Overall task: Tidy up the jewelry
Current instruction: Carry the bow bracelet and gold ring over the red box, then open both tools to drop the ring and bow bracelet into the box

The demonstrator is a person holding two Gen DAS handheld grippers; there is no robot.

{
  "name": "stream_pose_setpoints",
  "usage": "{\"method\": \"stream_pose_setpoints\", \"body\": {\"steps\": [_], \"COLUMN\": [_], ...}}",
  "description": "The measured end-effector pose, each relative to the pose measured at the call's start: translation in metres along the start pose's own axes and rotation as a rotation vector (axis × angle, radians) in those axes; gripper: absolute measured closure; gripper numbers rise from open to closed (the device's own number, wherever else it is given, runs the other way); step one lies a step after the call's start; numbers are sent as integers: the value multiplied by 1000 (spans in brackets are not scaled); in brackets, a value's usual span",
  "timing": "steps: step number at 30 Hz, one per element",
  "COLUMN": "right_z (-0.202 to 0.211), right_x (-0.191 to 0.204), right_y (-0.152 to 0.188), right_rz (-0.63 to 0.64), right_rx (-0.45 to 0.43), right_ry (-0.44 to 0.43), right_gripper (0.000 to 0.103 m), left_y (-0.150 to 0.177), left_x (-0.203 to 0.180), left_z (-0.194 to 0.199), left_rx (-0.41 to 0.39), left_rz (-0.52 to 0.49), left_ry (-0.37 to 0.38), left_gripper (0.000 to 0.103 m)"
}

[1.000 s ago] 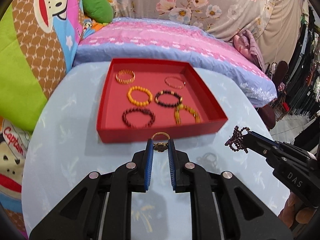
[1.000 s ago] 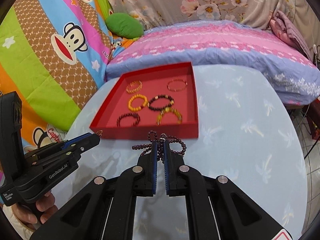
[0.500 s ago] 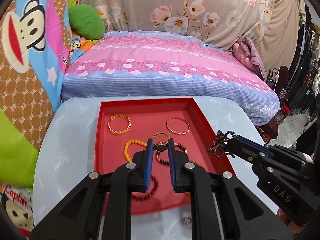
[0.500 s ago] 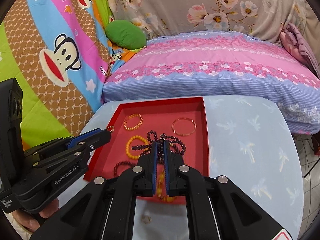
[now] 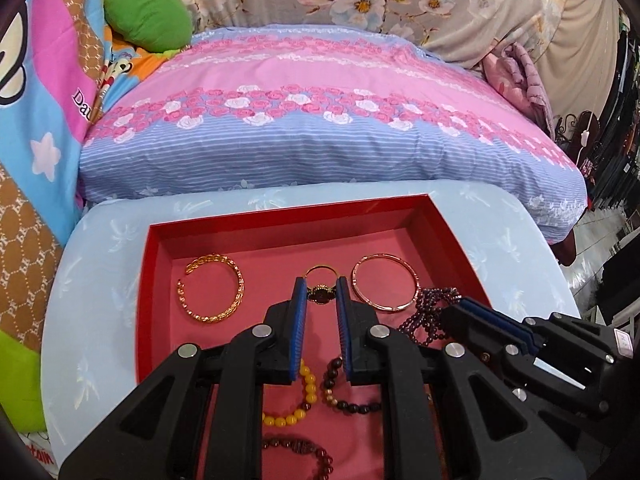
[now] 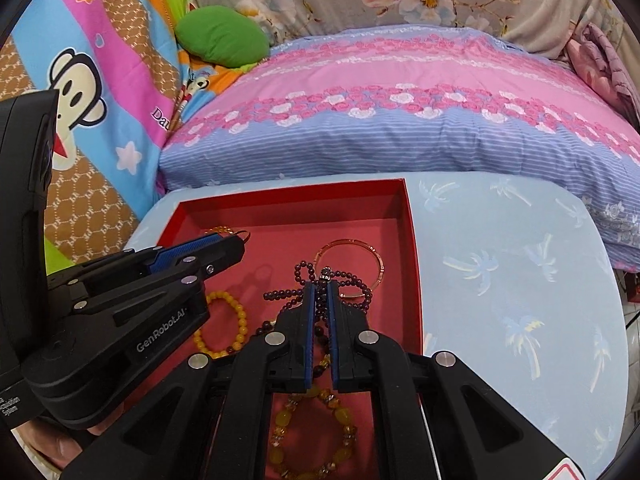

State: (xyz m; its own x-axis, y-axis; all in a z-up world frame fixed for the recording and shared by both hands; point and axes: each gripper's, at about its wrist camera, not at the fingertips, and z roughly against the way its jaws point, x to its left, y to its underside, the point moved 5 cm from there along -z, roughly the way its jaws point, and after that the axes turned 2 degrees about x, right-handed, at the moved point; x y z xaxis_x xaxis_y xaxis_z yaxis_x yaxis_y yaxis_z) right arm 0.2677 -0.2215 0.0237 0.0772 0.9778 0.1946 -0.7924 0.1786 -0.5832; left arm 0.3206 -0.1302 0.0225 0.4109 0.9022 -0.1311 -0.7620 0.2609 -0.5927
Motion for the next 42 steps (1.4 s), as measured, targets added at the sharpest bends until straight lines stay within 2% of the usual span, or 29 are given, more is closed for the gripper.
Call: {"method": "stream_pose_setpoints", "body": {"steps": [9, 11, 13, 17, 30, 42], "right_z": [-18, -18, -18, -10, 43, 92], "right_x": [-3, -2, -1, -1, 16, 33], "right_y": [-1, -2, -2, -2, 21, 61], "right_rz": [0, 6, 11, 8, 21, 34], "right_rx": [26, 19, 12, -5, -57, -77], "right_ry": [12, 23, 29, 28, 14, 1], "right_gripper": [96, 92, 90, 88, 87, 87], "left_y": [6, 5, 5, 7, 26, 62], "left_x": [2, 3, 4, 4, -6, -17], "left_z": [-26, -25, -21, -13, 42, 92], "left_rx": [61, 52, 39, 25, -36, -60], "left_rz": [29, 34, 36, 25, 11, 1], "left_ry": [-11, -13, -20, -46, -63, -65], "left_gripper": [88, 85, 73, 70, 70, 70]}}
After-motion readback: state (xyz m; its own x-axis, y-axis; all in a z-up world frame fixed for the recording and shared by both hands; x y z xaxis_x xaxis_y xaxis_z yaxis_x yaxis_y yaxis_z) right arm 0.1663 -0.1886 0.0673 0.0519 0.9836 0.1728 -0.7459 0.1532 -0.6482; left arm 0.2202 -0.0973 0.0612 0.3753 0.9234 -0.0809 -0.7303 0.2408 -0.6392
